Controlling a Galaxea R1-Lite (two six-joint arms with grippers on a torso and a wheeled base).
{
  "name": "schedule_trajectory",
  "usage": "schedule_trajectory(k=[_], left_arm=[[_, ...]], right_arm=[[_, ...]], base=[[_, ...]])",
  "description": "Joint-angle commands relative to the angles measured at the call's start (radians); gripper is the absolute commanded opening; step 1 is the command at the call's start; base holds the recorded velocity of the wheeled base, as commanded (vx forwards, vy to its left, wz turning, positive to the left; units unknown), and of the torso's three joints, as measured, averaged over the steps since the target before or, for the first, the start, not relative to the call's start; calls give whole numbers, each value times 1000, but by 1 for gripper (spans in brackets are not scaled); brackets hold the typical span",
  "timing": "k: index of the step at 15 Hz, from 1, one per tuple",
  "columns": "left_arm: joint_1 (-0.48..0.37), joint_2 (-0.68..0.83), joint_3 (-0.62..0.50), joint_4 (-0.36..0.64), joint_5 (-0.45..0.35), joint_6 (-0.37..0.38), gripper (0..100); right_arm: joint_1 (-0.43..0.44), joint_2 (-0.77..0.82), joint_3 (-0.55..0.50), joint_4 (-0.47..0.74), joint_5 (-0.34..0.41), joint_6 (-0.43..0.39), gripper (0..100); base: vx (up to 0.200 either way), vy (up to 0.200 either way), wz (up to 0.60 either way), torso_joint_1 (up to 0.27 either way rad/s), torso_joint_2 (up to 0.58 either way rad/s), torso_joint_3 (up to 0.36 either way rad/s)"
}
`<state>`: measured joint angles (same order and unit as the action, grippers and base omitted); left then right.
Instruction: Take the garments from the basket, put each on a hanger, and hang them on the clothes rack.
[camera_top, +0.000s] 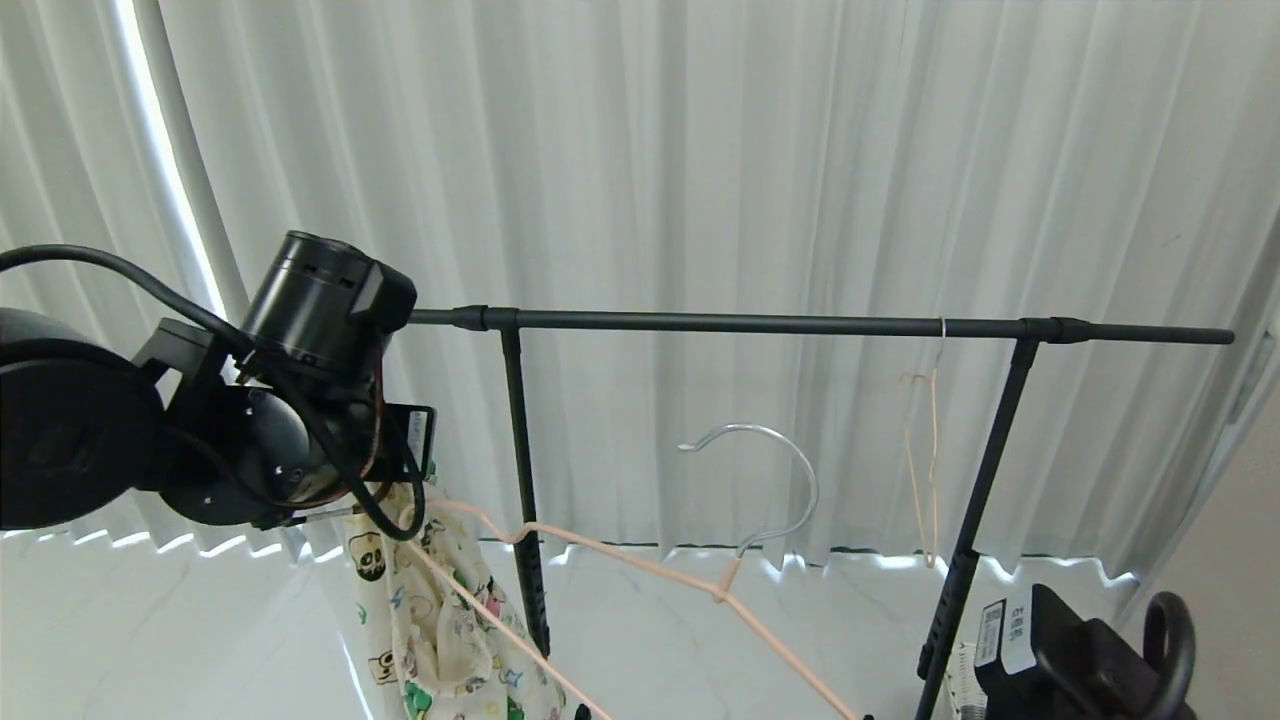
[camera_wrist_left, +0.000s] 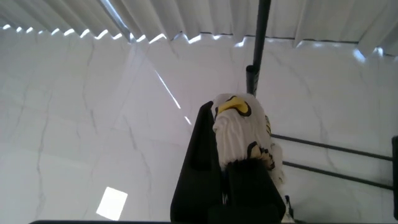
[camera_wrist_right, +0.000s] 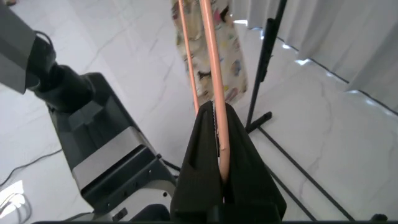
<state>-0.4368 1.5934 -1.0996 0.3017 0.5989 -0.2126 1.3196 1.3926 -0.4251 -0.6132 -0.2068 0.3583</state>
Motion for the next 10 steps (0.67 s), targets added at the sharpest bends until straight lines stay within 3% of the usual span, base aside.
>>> schedule_trajectory(k=[1,10], left_arm=[[-13,33,-9,0,2,-7,0],[-60,33,-9,-1,27,-14,0]], right_arm=[[-13,31,0,0,1,1,0],[-57,126,-83,-2,1,1,0]], base=[[0,0,0,0,0,0],[0,0,0,0,0,0]])
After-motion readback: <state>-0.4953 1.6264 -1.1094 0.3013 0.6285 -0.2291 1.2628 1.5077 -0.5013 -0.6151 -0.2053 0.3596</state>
